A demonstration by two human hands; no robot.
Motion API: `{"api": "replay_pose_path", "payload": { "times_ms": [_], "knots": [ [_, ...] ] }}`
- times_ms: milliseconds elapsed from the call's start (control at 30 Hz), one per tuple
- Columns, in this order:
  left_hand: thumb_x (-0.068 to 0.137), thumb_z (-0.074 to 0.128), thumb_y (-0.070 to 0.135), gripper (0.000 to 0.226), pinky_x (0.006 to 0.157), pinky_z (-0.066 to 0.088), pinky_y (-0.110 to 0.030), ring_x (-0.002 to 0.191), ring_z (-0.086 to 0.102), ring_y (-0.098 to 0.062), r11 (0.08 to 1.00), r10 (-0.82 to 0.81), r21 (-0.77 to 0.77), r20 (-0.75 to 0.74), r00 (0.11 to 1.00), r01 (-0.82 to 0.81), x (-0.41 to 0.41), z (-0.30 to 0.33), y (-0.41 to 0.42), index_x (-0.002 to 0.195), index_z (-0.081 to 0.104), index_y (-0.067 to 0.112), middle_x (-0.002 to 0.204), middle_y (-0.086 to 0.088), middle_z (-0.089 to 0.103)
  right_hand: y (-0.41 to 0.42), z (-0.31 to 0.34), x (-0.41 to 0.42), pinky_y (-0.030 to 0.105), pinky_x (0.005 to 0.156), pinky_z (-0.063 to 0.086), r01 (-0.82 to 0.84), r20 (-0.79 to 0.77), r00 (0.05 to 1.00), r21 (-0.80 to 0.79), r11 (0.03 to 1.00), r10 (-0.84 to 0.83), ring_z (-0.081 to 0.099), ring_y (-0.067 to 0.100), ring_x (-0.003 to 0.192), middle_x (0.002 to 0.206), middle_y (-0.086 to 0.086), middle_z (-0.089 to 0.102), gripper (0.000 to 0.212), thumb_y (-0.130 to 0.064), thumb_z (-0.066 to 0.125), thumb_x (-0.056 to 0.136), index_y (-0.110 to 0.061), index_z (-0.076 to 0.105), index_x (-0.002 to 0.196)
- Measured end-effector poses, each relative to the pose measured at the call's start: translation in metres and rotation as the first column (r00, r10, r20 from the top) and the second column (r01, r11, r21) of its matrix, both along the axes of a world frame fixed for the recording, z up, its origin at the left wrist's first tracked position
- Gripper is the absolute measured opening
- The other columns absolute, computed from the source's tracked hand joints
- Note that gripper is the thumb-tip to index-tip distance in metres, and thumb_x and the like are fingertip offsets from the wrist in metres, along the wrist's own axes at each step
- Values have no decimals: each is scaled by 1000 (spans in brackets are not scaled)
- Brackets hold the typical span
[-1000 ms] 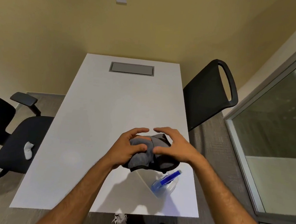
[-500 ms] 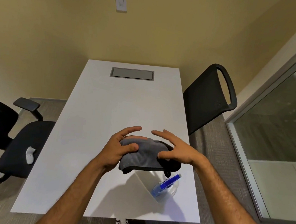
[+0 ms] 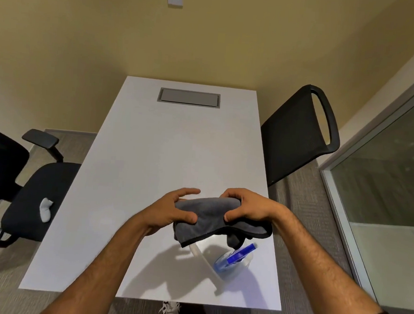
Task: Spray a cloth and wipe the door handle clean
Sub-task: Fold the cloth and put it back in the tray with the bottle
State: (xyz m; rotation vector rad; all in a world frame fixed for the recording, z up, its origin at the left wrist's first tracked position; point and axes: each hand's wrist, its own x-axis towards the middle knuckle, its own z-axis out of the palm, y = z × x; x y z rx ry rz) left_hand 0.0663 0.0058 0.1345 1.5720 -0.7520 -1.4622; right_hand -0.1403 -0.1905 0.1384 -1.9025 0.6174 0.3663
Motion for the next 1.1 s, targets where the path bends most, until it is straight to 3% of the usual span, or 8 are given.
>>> {"api": "replay_pose_path", "payload": {
  "times_ms": [133,333,500,633,733,833,1000,1100],
  "knots": [
    [73,82,20,44,77,61,-26,102,74,-20,994,-48,104,33,998,44,-6,-26,-3,117,77,26,112,-4,79,-14,-13,9,41,95,60,-80,-112,991,-14,997,78,68,23,107,122,-1,65,61,-26,73,73,-38,52,129],
    [87,73,12,28,74,60,-35,98,71,-24,961,136,231,86,987,-152,-27,-94,-7,112,73,23,107,-6,77,-33,-58,24,37,88,59,-181,-290,950,-192,965,121,66,20,96,109,-4,65,44,-35,76,73,-40,55,112],
    [79,76,23,30,73,58,-33,89,70,-17,898,204,316,319,926,-306,-55,-156,-13,108,71,22,103,-1,75,-31,-119,30,38,80,59,-227,-382,920,-351,909,82,63,22,86,101,0,61,45,-43,77,74,-32,48,107],
    [79,70,33,28,70,58,-32,83,67,-19,882,62,371,520,852,-290,-67,-198,-18,105,65,24,100,-2,71,-27,-163,36,33,65,50,-389,-449,882,-525,757,143,56,19,69,86,0,57,45,-54,73,72,-29,46,98],
    [88,70,47,39,85,60,-36,101,66,-24,900,-157,379,743,651,-216,-73,-226,-19,116,63,22,119,-5,64,-28,-186,42,32,60,38,-500,-433,860,-616,609,268,46,18,65,87,6,57,39,-52,71,75,-26,47,92],
    [86,74,53,47,86,57,-35,102,62,-22,938,-236,317,881,410,-140,-74,-234,-24,120,61,23,119,-4,63,-31,-204,43,32,63,40,-572,-398,816,-661,486,419,56,22,85,102,6,62,31,-42,67,87,-19,57,106],
    [92,74,41,42,85,49,-26,102,58,-20,960,-270,274,872,408,50,-82,-230,-31,126,60,19,123,-6,63,-25,-214,27,29,65,46,-568,-363,821,-603,560,441,54,19,71,119,8,57,36,-38,62,96,-19,52,125],
    [97,67,48,53,96,50,-26,117,56,-21,951,-309,266,842,442,158,-90,-223,-36,139,54,18,137,-7,58,-18,-214,17,38,74,52,-518,-357,853,-488,703,381,66,31,91,124,10,59,33,-35,50,101,-21,54,131]
  ]
}}
